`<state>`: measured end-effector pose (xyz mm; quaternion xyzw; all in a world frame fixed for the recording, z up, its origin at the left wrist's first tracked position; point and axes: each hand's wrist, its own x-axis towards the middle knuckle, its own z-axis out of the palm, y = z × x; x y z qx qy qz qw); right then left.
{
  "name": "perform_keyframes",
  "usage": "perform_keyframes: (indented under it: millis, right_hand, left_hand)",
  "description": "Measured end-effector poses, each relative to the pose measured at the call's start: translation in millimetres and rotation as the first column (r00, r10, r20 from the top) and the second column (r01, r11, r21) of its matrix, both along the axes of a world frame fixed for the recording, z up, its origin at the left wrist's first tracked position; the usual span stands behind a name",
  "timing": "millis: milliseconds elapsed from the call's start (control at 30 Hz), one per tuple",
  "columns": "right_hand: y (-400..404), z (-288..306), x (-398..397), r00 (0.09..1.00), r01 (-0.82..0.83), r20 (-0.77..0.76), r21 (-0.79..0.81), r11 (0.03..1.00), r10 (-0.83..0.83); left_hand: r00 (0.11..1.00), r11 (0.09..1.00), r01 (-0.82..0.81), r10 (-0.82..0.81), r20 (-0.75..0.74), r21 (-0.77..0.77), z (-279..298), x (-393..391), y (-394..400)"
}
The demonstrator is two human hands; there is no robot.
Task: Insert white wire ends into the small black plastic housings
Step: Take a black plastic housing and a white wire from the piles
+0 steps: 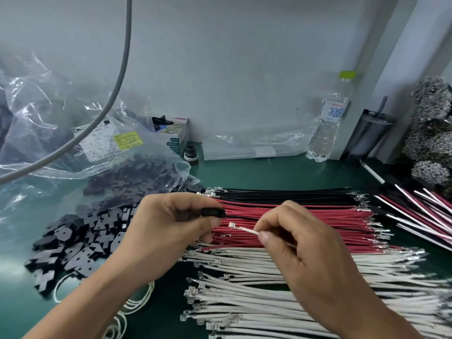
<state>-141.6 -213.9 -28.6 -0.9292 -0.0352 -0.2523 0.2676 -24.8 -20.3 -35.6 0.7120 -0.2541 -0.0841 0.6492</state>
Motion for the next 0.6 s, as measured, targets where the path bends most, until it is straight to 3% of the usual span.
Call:
perform_keyframes:
  millis: [167,367,600]
  right_hand:
    - [-0.4,-1.6,0.7,0.997,0.033,0.070,0.020,0.999,-0.034]
    - [6.1,-4.9,4.6,0.988,0.090,0.130,-0.093,0.992,-0.078]
    - [2.2,-3.8,5.7,0.992,0.049,0.118,-0.010,0.999,-0.047]
  left_hand:
    - [0.997,0.997,0.070,-0.071,-0.038,-0.041,5.0,-4.3,-0.7]
    - [0.990,0.992,0.113,-0.117,-0.074,-0.062,5.9,-8.0,-2.0]
    - [0.991,0.991,0.134,-0.134,0.008,0.002,6.9,-9.6,-1.9]
